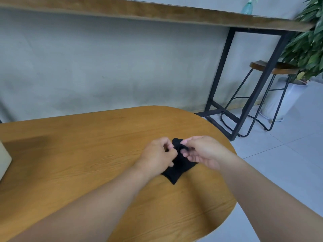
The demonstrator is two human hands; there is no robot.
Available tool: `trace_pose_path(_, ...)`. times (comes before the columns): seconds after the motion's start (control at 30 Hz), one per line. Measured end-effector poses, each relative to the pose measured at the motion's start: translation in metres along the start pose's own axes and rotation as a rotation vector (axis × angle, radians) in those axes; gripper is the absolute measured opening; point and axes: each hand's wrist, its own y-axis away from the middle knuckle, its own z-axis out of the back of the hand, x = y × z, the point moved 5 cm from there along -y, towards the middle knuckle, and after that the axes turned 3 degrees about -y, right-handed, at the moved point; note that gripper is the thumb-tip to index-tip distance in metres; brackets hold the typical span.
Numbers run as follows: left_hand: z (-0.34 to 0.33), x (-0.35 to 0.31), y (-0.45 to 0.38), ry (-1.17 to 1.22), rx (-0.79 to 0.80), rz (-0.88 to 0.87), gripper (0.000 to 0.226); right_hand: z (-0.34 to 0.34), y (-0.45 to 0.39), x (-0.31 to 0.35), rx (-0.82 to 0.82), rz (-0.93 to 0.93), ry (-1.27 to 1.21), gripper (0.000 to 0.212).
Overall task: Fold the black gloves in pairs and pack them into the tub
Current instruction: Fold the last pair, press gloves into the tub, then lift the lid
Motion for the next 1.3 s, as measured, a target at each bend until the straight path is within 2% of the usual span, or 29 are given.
trace_pose_path(0.1, 0.036, 0.0, -0.007, 0.171, -0.045, 0.03, 0.012, -0.022, 0.004, 0.023, 0.05, 0.091, 0.072, 0.027)
trace_pose_path(0.17, 0.063, 0.002, -0.01, 0.182, -0.094, 0.011, 0.014, -0.038, 0.005, 0.038, 0.084, 0.202, 0.233, 0.032)
trace_pose_path(0.27, 0.102, 0.005, -0.008, 0.074, -0.159, -0.02, 0.014, -0.065, 0.005, 0.061, 0.031, 0.354, 0.553, 0.015)
trace_pose_path(0.33, 0.128, 0.012, -0.005, 0.034, -0.158, -0.026, 0.008, -0.087, 0.001, 0.075, 0.018, 0.415, 0.553, 0.004)
trace_pose_path(0.47, 0.176, 0.024, 0.001, -0.072, -0.155, -0.052, 0.016, -0.13, -0.012, 0.096, 0.1, 0.435, 0.417, 0.008)
trace_pose_path(0.57, 0.214, 0.029, 0.006, -0.13, -0.292, -0.08, 0.006, -0.164, -0.017, 0.11, 0.136, 0.495, 0.371, 0.011)
trace_pose_path(0.7, 0.242, 0.04, 0.026, -0.172, -0.399, -0.112, 0.007, -0.195, -0.007, 0.111, 0.19, 0.578, 0.328, 0.007)
trace_pose_path(0.8, 0.235, 0.068, 0.054, -0.317, -0.351, -0.133, 0.01, -0.213, 0.002, 0.081, 0.232, 0.569, 0.422, 0.007)
trace_pose_path(0.9, 0.203, 0.11, 0.08, -0.471, -0.191, -0.112, 0.014, -0.23, 0.001, 0.031, 0.29, 0.529, 0.6, 0.007)
trace_pose_path(1.03, 0.165, 0.156, 0.106, -0.508, -0.012, -0.036, 0.018, -0.239, 0.006, -0.02, 0.37, 0.485, 0.896, 0.015)
trace_pose_path(1.2, 0.151, 0.166, 0.12, -0.541, 0.071, -0.056, 0.022, -0.236, 0.018, -0.035, 0.505, 0.362, 1.07, 0.033)
trace_pose_path(1.3, 0.153, 0.165, 0.121, -0.471, 0.067, -0.04, 0.029, -0.233, 0.018, -0.028, 0.488, 0.327, 0.955, 0.029)
